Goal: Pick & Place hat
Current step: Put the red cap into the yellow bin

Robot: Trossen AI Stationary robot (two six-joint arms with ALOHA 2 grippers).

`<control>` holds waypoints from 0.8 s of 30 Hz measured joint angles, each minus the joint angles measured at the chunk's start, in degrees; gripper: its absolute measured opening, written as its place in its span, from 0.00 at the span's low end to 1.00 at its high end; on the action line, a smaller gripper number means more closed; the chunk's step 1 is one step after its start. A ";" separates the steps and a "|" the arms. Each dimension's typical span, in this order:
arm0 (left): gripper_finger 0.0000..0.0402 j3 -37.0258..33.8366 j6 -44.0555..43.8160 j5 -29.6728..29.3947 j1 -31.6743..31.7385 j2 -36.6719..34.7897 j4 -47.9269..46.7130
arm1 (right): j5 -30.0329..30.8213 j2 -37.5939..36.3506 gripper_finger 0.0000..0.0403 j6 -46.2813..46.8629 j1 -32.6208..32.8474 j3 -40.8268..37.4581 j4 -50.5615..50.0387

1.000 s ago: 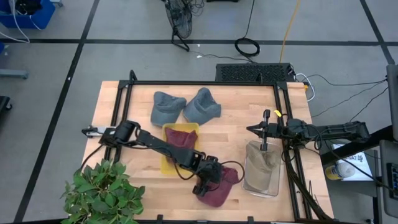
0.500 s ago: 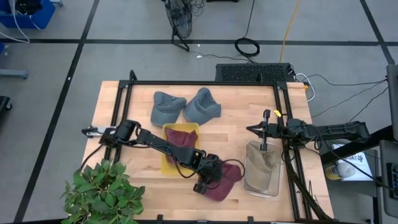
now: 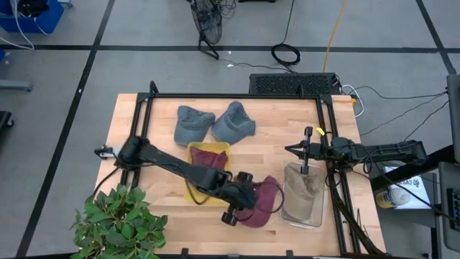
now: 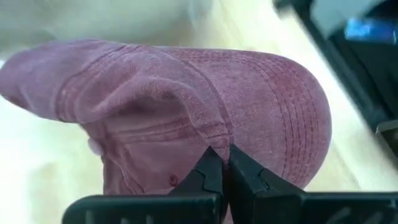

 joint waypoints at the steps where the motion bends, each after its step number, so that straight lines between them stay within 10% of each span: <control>1: 0.01 0.73 0.20 -1.37 -0.19 -1.25 -0.13 | 0.00 0.00 0.00 0.00 0.02 0.00 0.02; 13: 0.01 -0.74 -0.40 -21.38 -0.22 -22.87 -11.65 | 0.09 0.00 0.00 -0.28 0.00 0.04 -0.20; 24: 0.01 -28.15 -1.99 -14.74 3.66 -39.19 3.29 | 0.15 0.00 0.00 -0.81 0.00 0.04 -0.09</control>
